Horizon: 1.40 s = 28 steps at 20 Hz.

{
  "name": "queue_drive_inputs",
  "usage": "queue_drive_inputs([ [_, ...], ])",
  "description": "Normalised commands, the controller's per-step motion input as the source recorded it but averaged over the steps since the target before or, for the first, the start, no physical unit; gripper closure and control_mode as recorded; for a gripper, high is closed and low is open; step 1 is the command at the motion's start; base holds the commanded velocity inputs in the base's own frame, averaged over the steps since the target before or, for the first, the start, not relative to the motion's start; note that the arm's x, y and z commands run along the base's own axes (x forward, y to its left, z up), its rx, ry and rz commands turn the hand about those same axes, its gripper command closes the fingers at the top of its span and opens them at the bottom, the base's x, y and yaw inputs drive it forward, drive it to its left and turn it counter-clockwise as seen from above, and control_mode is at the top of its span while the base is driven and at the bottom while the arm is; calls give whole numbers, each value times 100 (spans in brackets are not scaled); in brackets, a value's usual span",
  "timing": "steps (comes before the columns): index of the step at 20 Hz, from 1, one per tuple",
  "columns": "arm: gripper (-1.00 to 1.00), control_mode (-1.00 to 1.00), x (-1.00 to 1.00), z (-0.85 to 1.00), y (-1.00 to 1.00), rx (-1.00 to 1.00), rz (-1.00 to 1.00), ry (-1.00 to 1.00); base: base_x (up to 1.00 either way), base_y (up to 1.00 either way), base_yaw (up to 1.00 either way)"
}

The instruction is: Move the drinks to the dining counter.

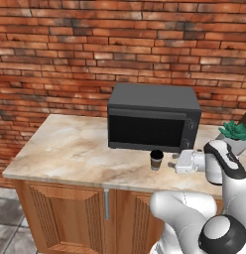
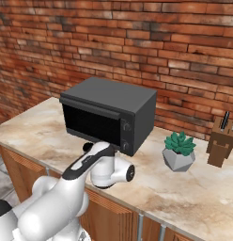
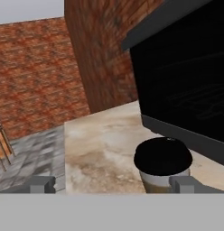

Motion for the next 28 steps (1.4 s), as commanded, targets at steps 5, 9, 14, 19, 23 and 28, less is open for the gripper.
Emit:
queue_drive_inputs([
  [5,-100,-100,14,0,0,0,-2,0,0,0,0],
  [9,-100,-100,8,0,0,0,-2,0,0,0,0],
  [14,-100,-100,0,0,0,0,-2,0,0,0,0],
  [19,-100,-100,0,-1,0,0,0,0,0,0,0],
  [23,-100,-100,1,-10,0,0,0,0,0,0,0],
  [28,-100,-100,1,-16,5,-1,0,0,0,0,0],
])
